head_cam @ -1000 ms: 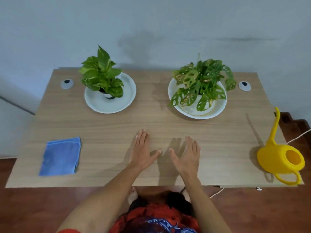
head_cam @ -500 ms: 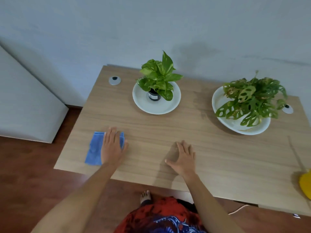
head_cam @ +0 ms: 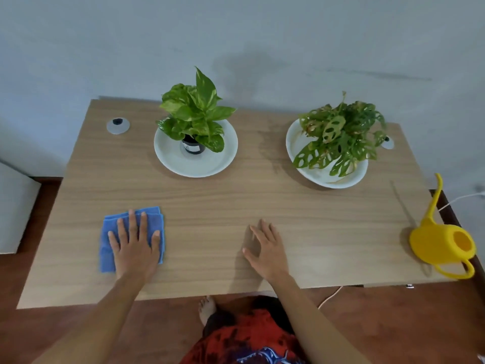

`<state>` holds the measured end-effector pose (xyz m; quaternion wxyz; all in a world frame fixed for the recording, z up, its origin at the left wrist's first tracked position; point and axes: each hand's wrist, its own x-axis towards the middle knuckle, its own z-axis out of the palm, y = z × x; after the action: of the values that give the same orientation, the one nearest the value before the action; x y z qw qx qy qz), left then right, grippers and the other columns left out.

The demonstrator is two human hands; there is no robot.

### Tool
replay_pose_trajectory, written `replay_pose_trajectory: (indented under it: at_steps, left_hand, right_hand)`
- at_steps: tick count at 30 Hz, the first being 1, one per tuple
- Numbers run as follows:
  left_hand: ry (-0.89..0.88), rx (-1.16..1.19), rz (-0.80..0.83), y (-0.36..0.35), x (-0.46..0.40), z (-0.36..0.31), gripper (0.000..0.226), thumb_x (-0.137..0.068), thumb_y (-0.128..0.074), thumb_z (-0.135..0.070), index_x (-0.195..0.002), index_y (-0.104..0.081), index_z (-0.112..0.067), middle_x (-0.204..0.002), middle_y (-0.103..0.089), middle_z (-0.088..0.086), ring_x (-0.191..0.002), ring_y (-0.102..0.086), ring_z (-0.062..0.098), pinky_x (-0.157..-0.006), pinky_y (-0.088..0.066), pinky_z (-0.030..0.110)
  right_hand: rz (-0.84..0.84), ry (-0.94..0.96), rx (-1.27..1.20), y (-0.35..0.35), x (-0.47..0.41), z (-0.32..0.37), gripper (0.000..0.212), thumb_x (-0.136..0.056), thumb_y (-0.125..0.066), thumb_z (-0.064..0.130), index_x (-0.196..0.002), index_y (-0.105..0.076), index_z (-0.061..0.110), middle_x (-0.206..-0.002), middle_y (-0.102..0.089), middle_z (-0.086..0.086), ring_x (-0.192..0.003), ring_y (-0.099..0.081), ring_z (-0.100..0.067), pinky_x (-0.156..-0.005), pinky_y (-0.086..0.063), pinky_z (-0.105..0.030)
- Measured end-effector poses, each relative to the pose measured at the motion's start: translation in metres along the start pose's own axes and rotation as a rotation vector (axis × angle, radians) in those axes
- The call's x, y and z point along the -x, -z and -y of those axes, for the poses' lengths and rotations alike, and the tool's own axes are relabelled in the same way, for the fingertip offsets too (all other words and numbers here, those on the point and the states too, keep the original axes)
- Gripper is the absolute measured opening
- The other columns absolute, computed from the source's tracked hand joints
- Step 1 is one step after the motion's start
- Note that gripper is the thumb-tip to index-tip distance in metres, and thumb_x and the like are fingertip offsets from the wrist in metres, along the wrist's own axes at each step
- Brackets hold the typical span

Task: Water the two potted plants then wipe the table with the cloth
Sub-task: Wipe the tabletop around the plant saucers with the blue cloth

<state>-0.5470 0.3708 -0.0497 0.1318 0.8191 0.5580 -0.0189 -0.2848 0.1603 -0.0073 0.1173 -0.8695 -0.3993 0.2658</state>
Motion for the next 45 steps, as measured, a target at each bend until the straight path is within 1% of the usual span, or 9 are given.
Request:
replay_pose_trajectory:
  at_steps: [3,8,13,17,20,27,31,42,45]
  left_hand:
    - [-0.011,-0.002,0.006,-0.003,-0.009,-0.029,0.067,-0.102,-0.03,-0.047,-0.158,-0.023,-0.01,-0.167,-0.015,0.012,-0.152,-0.011,0.04,-0.116,0.024,0.041]
    - [-0.121,-0.033,0.015,-0.015,-0.023,-0.092,0.073,-0.099,-0.019,-0.052,-0.156,-0.028,-0.008,-0.165,-0.02,0.015,-0.15,-0.016,0.042,-0.12,0.016,0.046]
    - [-0.189,-0.046,0.021,-0.03,-0.034,-0.164,0.071,-0.1,-0.019,-0.051,-0.157,-0.027,-0.008,-0.166,-0.019,0.016,-0.15,-0.017,0.043,-0.121,-0.002,0.058]
    - [-0.206,-0.045,0.023,-0.041,-0.043,-0.223,0.071,-0.1,-0.019,-0.049,-0.157,-0.027,-0.007,-0.166,-0.018,0.016,-0.15,-0.017,0.043,-0.121,-0.006,0.06]
    - [-0.239,-0.059,0.02,-0.049,-0.054,-0.258,0.07,-0.101,-0.017,-0.049,-0.158,-0.022,-0.009,-0.167,-0.014,0.014,-0.152,-0.013,0.04,-0.122,-0.006,0.059]
    - [-0.372,-0.124,-0.004,-0.058,-0.103,-0.307,0.066,-0.103,-0.009,-0.048,-0.16,-0.012,-0.015,-0.169,-0.006,0.011,-0.154,-0.008,0.036,-0.124,-0.003,0.055]
    - [-0.389,-0.126,-0.024,-0.062,-0.12,-0.332,0.066,-0.103,-0.005,-0.046,-0.161,-0.011,-0.016,-0.169,-0.003,0.01,-0.155,-0.004,0.035,-0.124,-0.001,0.054]
    - [-0.439,-0.158,-0.021,-0.069,-0.101,-0.364,0.066,-0.103,-0.005,-0.048,-0.16,-0.008,-0.016,-0.169,-0.002,0.011,-0.154,-0.004,0.036,-0.124,-0.004,0.056]
    - [-0.441,-0.175,-0.015,-0.071,-0.096,-0.37,0.067,-0.103,-0.004,-0.049,-0.16,-0.009,-0.015,-0.169,-0.003,0.01,-0.154,-0.004,0.036,-0.124,-0.006,0.056]
  right_hand:
    - [-0.096,-0.056,-0.029,0.004,0.003,-0.025,0.063,-0.092,-0.058,0.049,-0.15,-0.04,0.034,-0.166,-0.016,0.001,-0.154,-0.007,-0.026,-0.126,-0.007,-0.038]
    - [-0.302,-0.205,-0.034,0.016,0.007,-0.082,0.053,-0.088,-0.052,0.049,-0.137,-0.058,0.031,-0.159,-0.037,-0.009,-0.148,-0.028,-0.035,-0.119,-0.022,-0.047]
    - [-0.376,-0.313,-0.042,0.032,0.004,-0.137,0.049,-0.092,-0.058,0.042,-0.14,-0.056,0.032,-0.159,-0.036,-0.008,-0.149,-0.023,-0.032,-0.12,-0.022,-0.05]
    - [-0.426,-0.366,-0.069,0.049,-0.013,-0.175,0.052,-0.095,-0.055,0.042,-0.145,-0.05,0.029,-0.161,-0.033,-0.007,-0.15,-0.019,-0.031,-0.121,-0.019,-0.051]
    - [-0.508,-0.352,-0.086,0.062,-0.027,-0.195,0.056,-0.094,-0.045,0.045,-0.146,-0.048,0.025,-0.161,-0.033,-0.007,-0.151,-0.02,-0.028,-0.122,-0.017,-0.051]
    - [-0.598,-0.302,0.046,0.059,-0.034,-0.201,0.057,-0.091,-0.044,0.042,-0.142,-0.055,0.017,-0.159,-0.036,-0.01,-0.151,-0.025,-0.029,-0.121,-0.021,-0.053]
    - [-0.64,-0.274,0.076,0.056,-0.036,-0.205,0.056,-0.09,-0.048,0.039,-0.14,-0.058,0.015,-0.157,-0.039,-0.013,-0.149,-0.029,-0.031,-0.118,-0.025,-0.056]
    - [-0.692,-0.255,0.083,0.054,-0.035,-0.206,0.055,-0.09,-0.051,0.04,-0.138,-0.059,0.015,-0.156,-0.04,-0.012,-0.149,-0.029,-0.03,-0.12,-0.024,-0.054]
    - [-0.681,-0.257,0.082,0.054,-0.037,-0.207,0.054,-0.089,-0.058,0.037,-0.139,-0.059,0.016,-0.157,-0.039,-0.011,-0.15,-0.027,-0.028,-0.12,-0.024,-0.054]
